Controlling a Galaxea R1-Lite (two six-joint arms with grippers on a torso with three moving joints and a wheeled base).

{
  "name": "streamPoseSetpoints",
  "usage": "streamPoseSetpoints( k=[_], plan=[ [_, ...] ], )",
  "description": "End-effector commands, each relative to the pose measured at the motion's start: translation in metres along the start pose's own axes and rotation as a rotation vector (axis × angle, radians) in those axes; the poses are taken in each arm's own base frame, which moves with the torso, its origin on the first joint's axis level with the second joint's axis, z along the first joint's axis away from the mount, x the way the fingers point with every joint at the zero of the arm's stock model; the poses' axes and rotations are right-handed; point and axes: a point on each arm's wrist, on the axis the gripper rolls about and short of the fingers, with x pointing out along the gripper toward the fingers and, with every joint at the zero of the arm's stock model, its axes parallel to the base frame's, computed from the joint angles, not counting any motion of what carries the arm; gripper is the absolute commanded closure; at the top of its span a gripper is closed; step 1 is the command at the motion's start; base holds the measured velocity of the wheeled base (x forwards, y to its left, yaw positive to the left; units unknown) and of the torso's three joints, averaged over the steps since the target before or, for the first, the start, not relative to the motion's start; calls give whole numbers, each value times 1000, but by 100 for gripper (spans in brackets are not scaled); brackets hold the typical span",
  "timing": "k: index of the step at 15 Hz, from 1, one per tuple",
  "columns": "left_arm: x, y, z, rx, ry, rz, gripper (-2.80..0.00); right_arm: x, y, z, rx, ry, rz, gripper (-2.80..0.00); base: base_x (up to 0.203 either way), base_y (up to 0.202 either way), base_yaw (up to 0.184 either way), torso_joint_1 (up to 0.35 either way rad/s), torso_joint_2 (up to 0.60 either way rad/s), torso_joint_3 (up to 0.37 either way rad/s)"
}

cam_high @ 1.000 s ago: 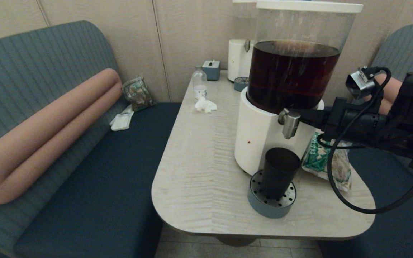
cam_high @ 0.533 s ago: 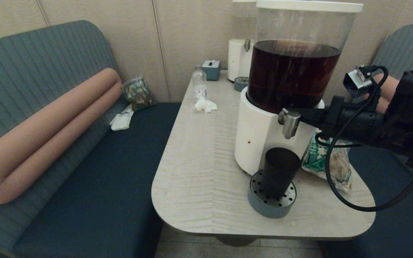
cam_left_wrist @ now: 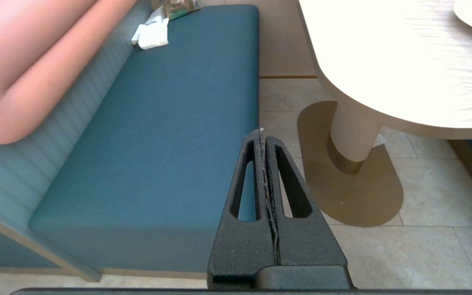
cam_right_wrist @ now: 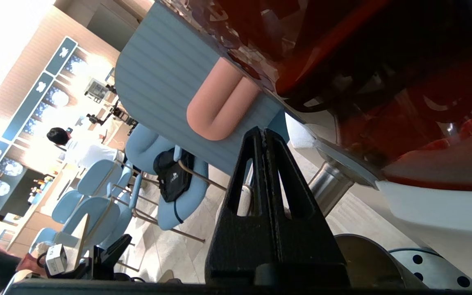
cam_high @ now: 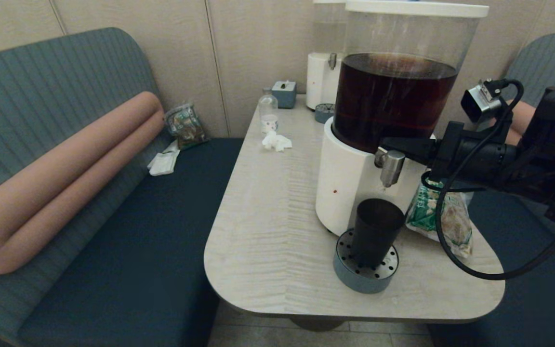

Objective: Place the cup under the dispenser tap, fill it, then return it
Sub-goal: Turn on the faucet

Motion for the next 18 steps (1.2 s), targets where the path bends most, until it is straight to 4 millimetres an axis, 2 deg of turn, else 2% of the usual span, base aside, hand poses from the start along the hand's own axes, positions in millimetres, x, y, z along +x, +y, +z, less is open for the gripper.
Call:
streamPoseSetpoints(
  k=[1,4,8,13,16,18],
  plan=[
    [0,0,0,0,2,0,0,1,0,-1,3,3,5,0,0,0,0,0,0,0],
    [0,0,0,0,2,0,0,-3,2,3,-5,-12,1,0,0,0,0,0,0,0],
    [0,0,0,0,2,0,0,-23,2,16,-23,-68,-31,0,0,0,0,0,0,0],
    [0,0,0,0,2,0,0,-42,19,19,-43,-96,-33,0,0,0,0,0,0,0],
    [0,0,0,0,2,0,0,-60,27,18,-57,-125,-48,0,0,0,0,0,0,0],
    [0,0,0,0,2,0,0,-77,42,15,-81,-147,-50,0,0,0,0,0,0,0]
  ],
)
